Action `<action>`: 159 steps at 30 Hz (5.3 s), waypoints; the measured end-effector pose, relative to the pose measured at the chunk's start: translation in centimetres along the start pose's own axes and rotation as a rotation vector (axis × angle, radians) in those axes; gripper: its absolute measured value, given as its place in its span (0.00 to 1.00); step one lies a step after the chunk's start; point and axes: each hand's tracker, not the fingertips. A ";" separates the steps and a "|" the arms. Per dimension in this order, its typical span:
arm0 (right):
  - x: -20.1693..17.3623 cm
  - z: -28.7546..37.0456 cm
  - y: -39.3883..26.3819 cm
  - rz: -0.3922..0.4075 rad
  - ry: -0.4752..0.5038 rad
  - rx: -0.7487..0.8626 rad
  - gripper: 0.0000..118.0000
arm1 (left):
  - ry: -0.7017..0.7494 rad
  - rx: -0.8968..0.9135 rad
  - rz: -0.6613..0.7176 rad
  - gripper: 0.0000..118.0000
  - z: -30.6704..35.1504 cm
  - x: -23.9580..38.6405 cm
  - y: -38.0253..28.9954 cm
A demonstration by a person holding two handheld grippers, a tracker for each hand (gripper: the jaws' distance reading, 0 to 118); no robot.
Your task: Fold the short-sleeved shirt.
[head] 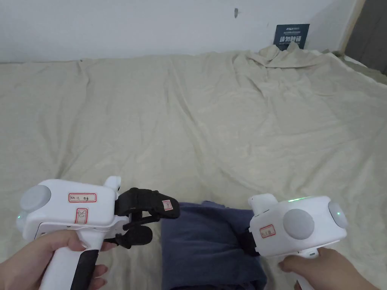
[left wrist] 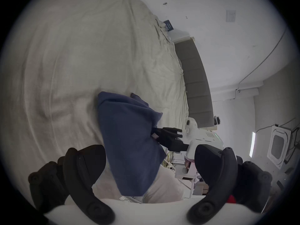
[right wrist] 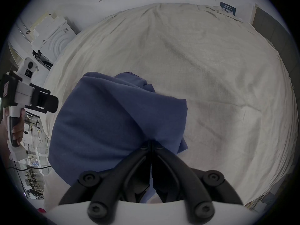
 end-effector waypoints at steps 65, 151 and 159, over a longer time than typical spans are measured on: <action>-8.9 13.9 -4.7 0.017 0.244 0.536 0.03 | 0.654 0.108 -0.094 0.17 25.5 -7.2 -1.1; -10.6 30.4 -19.5 0.134 -0.396 1.430 0.03 | 0.852 1.287 -0.913 0.02 14.0 24.9 -29.0; -10.4 30.7 -19.9 0.056 -0.384 1.413 0.03 | 0.816 1.318 -0.863 0.02 14.2 24.9 -29.7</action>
